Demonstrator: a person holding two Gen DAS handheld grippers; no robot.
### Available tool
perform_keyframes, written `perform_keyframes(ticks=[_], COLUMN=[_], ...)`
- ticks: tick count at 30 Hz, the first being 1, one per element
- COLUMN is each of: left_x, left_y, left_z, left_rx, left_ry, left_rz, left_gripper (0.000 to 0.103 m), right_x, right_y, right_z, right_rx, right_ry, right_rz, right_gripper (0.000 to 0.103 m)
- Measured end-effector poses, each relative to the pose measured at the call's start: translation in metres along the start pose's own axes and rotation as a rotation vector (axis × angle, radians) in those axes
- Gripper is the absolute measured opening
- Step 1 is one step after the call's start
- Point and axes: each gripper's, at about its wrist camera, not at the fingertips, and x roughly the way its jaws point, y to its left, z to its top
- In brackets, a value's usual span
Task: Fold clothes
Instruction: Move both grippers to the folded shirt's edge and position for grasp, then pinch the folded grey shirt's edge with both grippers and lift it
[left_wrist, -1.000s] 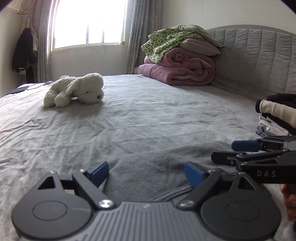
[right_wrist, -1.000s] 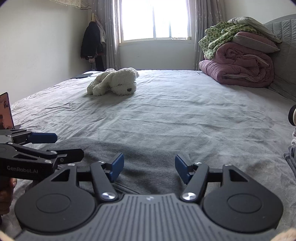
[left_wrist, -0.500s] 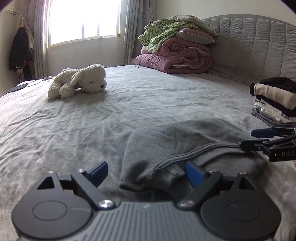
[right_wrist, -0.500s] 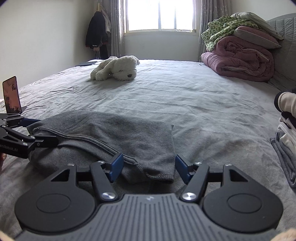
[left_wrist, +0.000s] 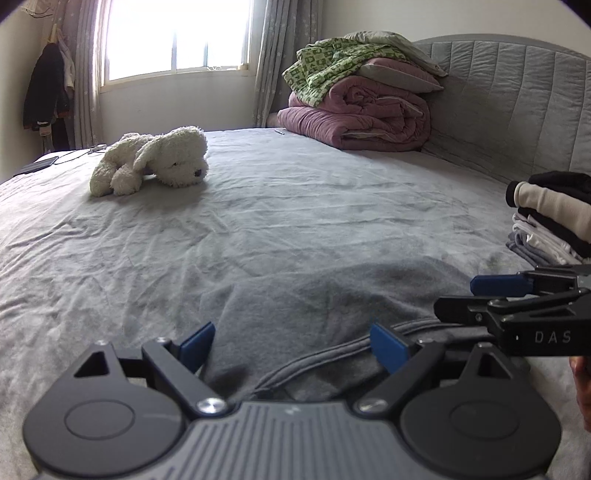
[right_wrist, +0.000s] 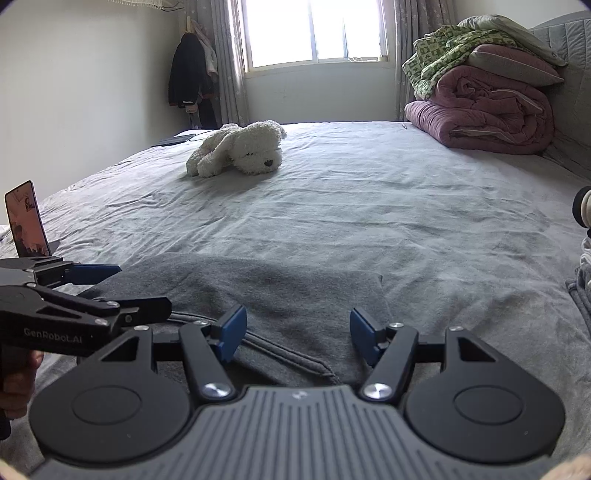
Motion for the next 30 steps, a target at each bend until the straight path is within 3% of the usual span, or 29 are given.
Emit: perform_keyframes(ticks=[19, 26, 30], left_x=[-0.024, -0.034, -0.036], left_y=[0.021, 0.024, 0.031], left_z=[-0.018, -0.015, -0.011], left_rx=[0.020, 0.024, -0.030], left_ry=[0.093, 0.199, 0.281], left_rz=[-0.001, -0.017, -0.076], left_gripper=[0.093, 0.095, 0.095], right_x=[-0.013, -0.021, -0.025], right_y=[-0.013, -0.024, -0.030], right_z=[-0.016, -0.010, -0.006], right_rx=[-0.038, 0.061, 0.132], right_ry=[0.097, 0.162, 0.189], right_rz=[-0.049, -0.046, -0.009], right_gripper=[0.069, 0.071, 0.072])
